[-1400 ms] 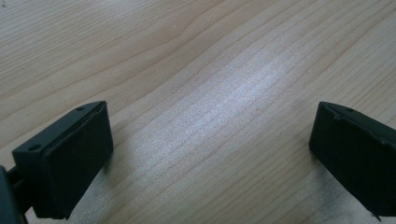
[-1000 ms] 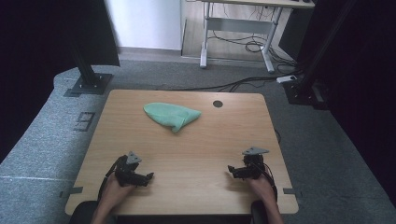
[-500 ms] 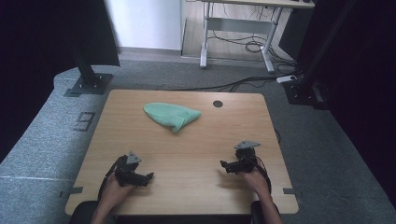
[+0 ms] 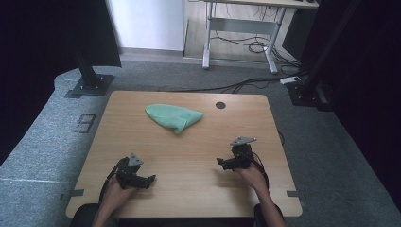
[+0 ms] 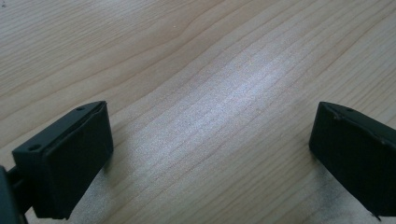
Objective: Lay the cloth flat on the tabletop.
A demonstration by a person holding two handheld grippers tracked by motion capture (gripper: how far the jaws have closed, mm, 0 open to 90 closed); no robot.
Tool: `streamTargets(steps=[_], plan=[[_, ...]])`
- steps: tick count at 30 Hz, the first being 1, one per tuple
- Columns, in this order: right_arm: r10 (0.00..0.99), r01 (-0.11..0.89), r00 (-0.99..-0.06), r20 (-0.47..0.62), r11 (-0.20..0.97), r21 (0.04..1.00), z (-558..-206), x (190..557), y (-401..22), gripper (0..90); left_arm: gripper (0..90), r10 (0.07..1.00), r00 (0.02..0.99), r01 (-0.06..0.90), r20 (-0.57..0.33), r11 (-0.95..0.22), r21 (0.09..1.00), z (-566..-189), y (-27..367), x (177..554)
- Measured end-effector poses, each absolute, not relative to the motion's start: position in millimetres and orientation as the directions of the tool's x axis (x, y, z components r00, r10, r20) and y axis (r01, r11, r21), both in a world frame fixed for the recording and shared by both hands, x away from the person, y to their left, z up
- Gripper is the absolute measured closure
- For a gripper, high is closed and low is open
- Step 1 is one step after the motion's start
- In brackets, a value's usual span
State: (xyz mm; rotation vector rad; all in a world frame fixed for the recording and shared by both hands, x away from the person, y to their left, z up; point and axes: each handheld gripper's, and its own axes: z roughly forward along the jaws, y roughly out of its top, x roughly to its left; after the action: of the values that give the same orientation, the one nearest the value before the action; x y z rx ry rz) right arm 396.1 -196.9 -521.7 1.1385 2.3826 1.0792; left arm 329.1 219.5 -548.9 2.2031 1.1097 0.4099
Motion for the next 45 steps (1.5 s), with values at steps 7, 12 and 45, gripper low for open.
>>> streamTargets(steps=[7,12,45], plan=[[0.749,0.537,-0.660,0.060,0.414,0.735,-520.2,404.9,-188.5,2.4,0.0,0.802,0.597,0.607,-0.006,-0.447,0.658,-548.8,219.5,329.1],[0.740,0.527,-0.670,0.058,0.419,0.739,-518.9,412.8,-181.0,2.5,0.0,0.803,0.597,0.607,-0.006,-0.446,0.658,-548.8,219.4,329.1],[0.674,0.501,-0.735,0.074,0.466,0.730,-522.4,456.4,-133.4,5.3,0.0,0.802,0.597,0.606,-0.005,-0.447,0.658,-548.9,219.6,329.1]])
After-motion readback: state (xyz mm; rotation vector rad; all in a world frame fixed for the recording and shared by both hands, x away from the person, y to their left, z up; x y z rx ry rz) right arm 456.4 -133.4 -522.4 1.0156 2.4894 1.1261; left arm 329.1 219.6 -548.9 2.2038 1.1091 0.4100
